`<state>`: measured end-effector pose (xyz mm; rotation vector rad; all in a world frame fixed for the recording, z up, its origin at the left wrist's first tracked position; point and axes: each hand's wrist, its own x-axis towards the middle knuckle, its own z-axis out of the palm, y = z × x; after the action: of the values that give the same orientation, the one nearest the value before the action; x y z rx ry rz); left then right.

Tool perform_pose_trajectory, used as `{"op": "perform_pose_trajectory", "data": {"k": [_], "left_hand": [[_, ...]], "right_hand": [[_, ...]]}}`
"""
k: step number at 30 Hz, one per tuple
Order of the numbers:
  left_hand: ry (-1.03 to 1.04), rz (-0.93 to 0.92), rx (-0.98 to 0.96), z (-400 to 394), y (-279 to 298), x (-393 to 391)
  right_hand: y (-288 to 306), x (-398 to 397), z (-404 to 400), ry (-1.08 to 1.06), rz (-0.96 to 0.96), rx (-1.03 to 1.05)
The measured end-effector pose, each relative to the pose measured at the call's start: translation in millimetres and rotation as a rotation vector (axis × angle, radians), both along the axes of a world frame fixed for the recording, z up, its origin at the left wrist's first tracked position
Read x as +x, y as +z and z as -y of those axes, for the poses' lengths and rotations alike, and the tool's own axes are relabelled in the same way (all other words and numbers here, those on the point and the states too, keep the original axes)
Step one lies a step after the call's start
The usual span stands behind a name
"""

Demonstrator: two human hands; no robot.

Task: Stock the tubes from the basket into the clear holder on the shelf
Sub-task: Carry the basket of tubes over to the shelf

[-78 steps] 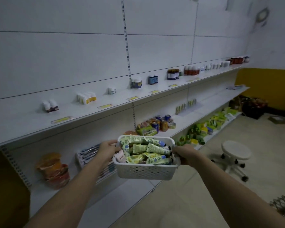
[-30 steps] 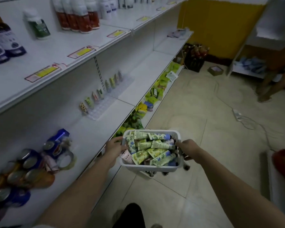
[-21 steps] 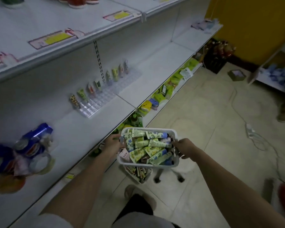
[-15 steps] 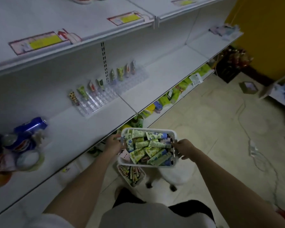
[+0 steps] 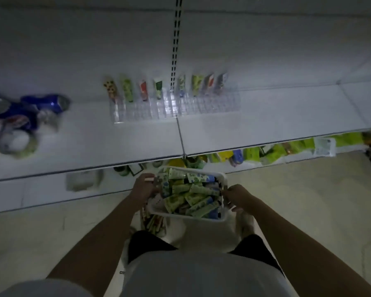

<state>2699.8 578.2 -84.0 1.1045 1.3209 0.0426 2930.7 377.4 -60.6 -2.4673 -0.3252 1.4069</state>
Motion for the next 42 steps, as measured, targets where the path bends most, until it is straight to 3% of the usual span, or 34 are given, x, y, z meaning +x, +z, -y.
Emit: {"op": "perform_pose_trajectory", "data": {"k": [7, 13, 20, 22, 25, 38, 42], "left_hand": [[0.414, 0.018, -0.026, 46, -160, 71], [0.448, 0.047, -0.017, 34, -279, 75], [0.484, 0.08, 0.073, 23, -378, 51], [0.473, 0.099, 0.107, 18, -388, 47], [0.509, 0.089, 0.098, 32, -380, 40], [0.346, 0.182, 0.088, 87, -401, 7], [0.176, 0.037, 0.105, 94, -429, 13]], "right_hand": [[-178, 116, -20, 0.097, -0.118, 0.032], [-294, 134, -49, 0.152, -0.165, -0.015], [-387, 109, -74, 0.253, -0.102, 0.136], [-400, 97, -78, 0.226, -0.116, 0.213], [-405, 76, -52, 0.276, -0.074, 0.124], [-434, 44, 21, 0.038, -0.072, 0.201], [-443, 30, 54, 0.107, -0.05, 0.168]]}}
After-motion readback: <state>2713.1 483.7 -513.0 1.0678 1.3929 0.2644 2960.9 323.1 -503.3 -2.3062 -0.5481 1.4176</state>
